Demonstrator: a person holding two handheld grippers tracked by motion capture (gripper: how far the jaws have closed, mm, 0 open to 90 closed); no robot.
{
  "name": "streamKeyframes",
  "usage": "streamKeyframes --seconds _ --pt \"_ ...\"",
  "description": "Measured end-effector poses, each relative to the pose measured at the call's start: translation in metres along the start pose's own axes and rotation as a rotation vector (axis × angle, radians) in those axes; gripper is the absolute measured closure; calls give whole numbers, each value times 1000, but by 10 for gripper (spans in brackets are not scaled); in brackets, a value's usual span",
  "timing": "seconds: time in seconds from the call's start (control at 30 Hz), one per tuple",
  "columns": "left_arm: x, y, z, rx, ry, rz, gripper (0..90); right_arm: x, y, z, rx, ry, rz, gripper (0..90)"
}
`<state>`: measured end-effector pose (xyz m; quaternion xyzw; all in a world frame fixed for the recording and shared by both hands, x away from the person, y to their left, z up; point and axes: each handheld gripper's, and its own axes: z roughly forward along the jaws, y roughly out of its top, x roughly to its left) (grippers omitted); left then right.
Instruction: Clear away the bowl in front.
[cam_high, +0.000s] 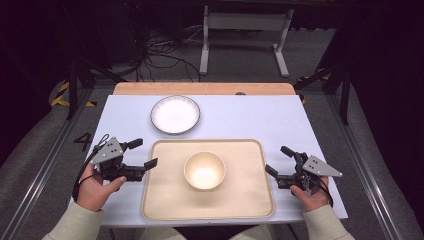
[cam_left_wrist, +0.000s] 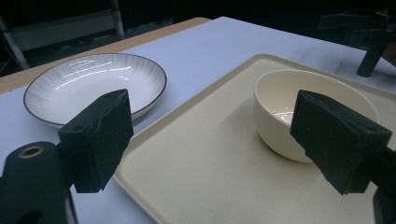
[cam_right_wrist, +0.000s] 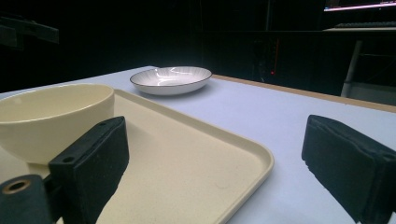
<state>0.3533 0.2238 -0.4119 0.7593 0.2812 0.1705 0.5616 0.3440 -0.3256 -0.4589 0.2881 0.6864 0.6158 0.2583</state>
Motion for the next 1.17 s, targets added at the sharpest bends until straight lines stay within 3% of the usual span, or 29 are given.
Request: streamKeyframes --seconds 0.4,0.7,1.17 --pt "11 -35 -5 -42 23 -34 121 0 0 0 -3 2 0 83" --pt "17 -53 -7 -53 31 -22 120 0 0 -1 -5 3 0 83" --pt "20 -61 -8 -63 53 -29 113 0 0 -1 -7 5 1 83"
